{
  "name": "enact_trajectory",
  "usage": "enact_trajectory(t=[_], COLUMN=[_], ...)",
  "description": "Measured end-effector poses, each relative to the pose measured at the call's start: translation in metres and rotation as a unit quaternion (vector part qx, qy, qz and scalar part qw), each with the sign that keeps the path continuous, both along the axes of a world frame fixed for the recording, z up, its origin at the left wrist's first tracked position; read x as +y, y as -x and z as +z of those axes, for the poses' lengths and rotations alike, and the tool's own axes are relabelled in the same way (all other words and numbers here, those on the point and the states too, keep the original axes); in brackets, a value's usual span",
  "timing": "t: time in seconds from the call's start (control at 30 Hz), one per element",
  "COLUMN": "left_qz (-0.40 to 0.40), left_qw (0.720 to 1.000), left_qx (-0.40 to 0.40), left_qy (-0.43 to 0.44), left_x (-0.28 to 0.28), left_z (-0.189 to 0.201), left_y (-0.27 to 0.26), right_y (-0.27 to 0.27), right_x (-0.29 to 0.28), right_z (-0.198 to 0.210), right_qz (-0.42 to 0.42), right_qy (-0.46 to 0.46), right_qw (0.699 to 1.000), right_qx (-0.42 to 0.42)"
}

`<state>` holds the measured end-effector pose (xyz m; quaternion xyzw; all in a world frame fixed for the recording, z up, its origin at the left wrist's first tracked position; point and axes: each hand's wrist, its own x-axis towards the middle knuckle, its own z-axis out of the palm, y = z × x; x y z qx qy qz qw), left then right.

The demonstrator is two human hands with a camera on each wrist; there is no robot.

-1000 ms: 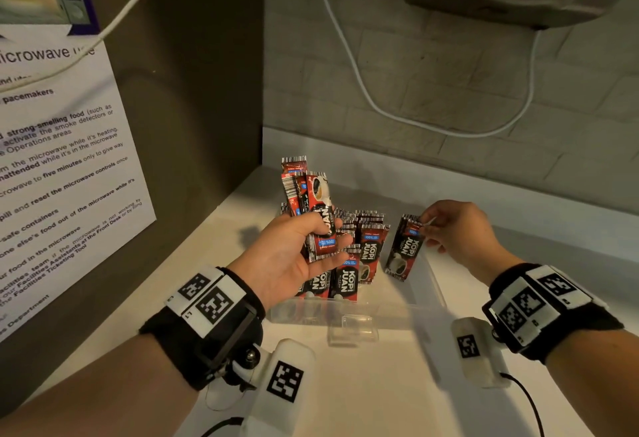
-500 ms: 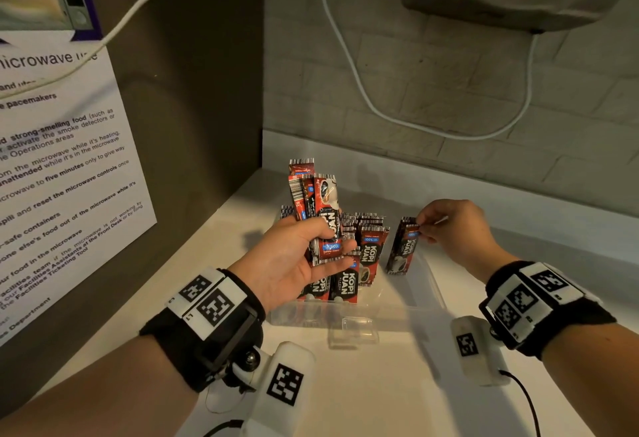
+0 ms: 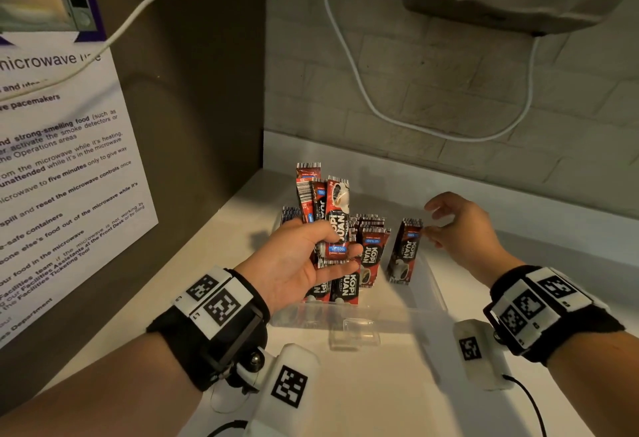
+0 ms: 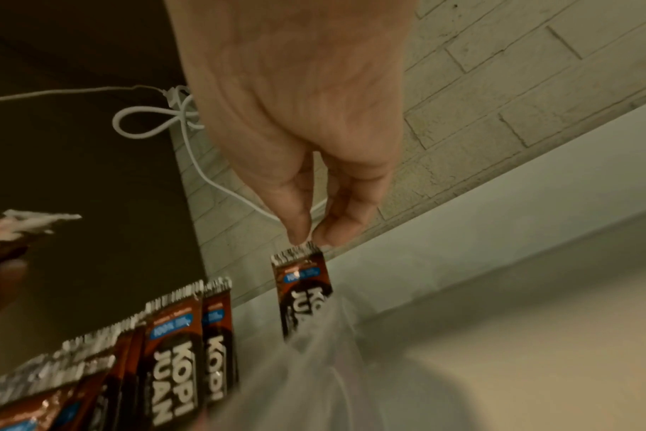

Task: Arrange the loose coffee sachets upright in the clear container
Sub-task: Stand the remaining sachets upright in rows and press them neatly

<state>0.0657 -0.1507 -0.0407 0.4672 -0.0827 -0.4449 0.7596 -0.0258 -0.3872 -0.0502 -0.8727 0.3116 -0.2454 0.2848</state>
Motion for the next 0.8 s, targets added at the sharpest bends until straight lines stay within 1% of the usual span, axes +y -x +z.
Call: enact_trajectory(t=[0.1,0.17,0.23,0.3,0.37,0.43,0.53,0.63,0.67,0.73,0.77,0.8], left_qz=[-0.013,-0.024,-0.038,-0.054,-0.065,-0.072,-0.068,-0.027,-0.004,0.033,0.042,0.046], left_qw=[1.0,0.999,0.999,0.997,0.995,0.994,0.994,0.996,0.998,0.998,0.997,0.997], left_qx=[-0.012,-0.023,-0.032,-0.046,-0.063,-0.076,-0.086,-0.079,-0.07,-0.06,-0.06,-0.064], left_qy=[-0.008,-0.014,-0.019,-0.028,-0.035,-0.034,-0.025,-0.01,-0.002,0.009,0.009,0.006], left_x=[-0.001,-0.002,-0.004,-0.006,-0.008,-0.008,-0.005,-0.003,-0.002,-0.003,-0.004,-0.005], left_z=[-0.001,-0.002,-0.003,-0.004,-0.004,-0.003,-0.001,-0.001,-0.001,-0.001,0.0,0.0], left_y=[0.001,0.004,0.007,0.01,0.012,0.012,0.01,0.008,0.007,0.005,0.005,0.006], right_y=[0.001,0.001,0.002,0.002,0.001,-0.001,-0.003,-0.001,0.001,0.005,0.006,0.006], right_x=[0.007,0.02,0.041,0.058,0.067,0.071,0.07,0.067,0.065,0.063,0.064,0.066], right_z=[0.014,0.028,0.043,0.054,0.059,0.061,0.061,0.062,0.063,0.065,0.066,0.066], right_qz=[-0.01,0.028,0.094,0.155,0.198,0.217,0.198,0.18,0.18,0.184,0.19,0.198], right_qy=[0.014,-0.03,-0.105,-0.169,-0.183,-0.163,-0.154,-0.151,-0.132,-0.051,-0.009,0.021], right_qw=[0.999,0.996,0.985,0.969,0.961,0.962,0.967,0.97,0.974,0.98,0.977,0.971], right_qx=[-0.035,-0.081,-0.104,-0.092,-0.054,-0.031,-0.053,-0.064,-0.046,0.049,0.099,0.13])
